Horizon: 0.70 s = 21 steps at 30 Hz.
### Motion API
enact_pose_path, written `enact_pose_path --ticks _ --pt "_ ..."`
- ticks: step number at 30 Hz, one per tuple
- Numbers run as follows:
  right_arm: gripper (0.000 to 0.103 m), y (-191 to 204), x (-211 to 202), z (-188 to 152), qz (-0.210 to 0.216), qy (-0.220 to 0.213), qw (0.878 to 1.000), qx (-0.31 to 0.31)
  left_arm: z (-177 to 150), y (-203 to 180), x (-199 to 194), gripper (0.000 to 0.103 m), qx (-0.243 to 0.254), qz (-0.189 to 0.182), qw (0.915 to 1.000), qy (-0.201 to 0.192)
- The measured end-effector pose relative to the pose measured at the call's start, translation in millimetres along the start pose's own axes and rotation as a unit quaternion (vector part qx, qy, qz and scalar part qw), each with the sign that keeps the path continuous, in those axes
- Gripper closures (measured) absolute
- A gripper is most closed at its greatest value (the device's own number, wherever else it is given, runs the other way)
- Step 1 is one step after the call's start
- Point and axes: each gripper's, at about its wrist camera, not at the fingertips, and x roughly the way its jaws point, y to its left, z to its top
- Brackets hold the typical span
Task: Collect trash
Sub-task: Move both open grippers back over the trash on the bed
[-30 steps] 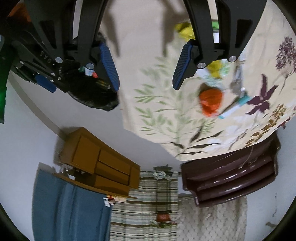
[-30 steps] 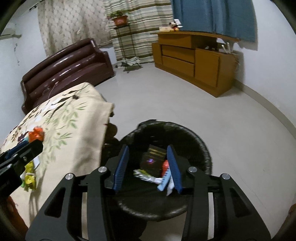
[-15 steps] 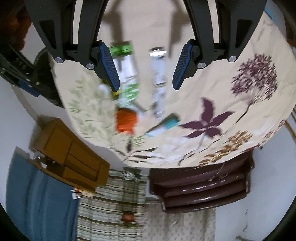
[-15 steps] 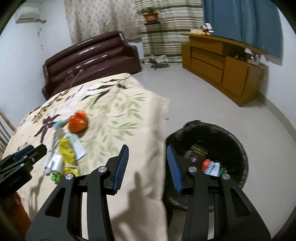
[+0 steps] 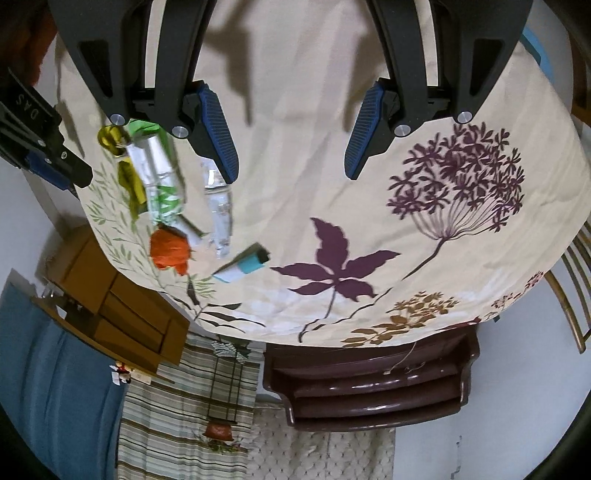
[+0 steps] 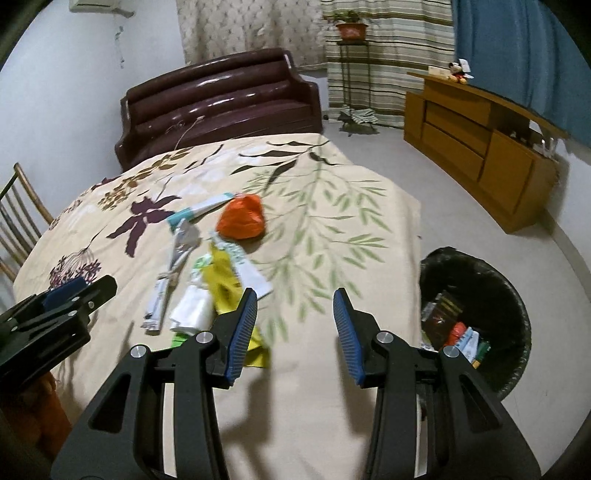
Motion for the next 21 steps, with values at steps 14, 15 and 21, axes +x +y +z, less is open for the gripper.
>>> enact_pose_path --ticks 14,15,21 --pt "0.061 30 17 -7 0.010 0.028 0.999 -0.025 -6 17 4 0.044 -0.013 -0.002 0.9998 0.011" --pt "0.061 31 19 -7 0.010 0.030 0.999 -0.026 -7 17 4 0.044 -0.013 -0.003 0.9998 0.011" --pt "0.063 34 28 -6 0.010 0.046 0.998 -0.031 -7 14 6 0.044 -0.009 -0.007 0.9998 0.015"
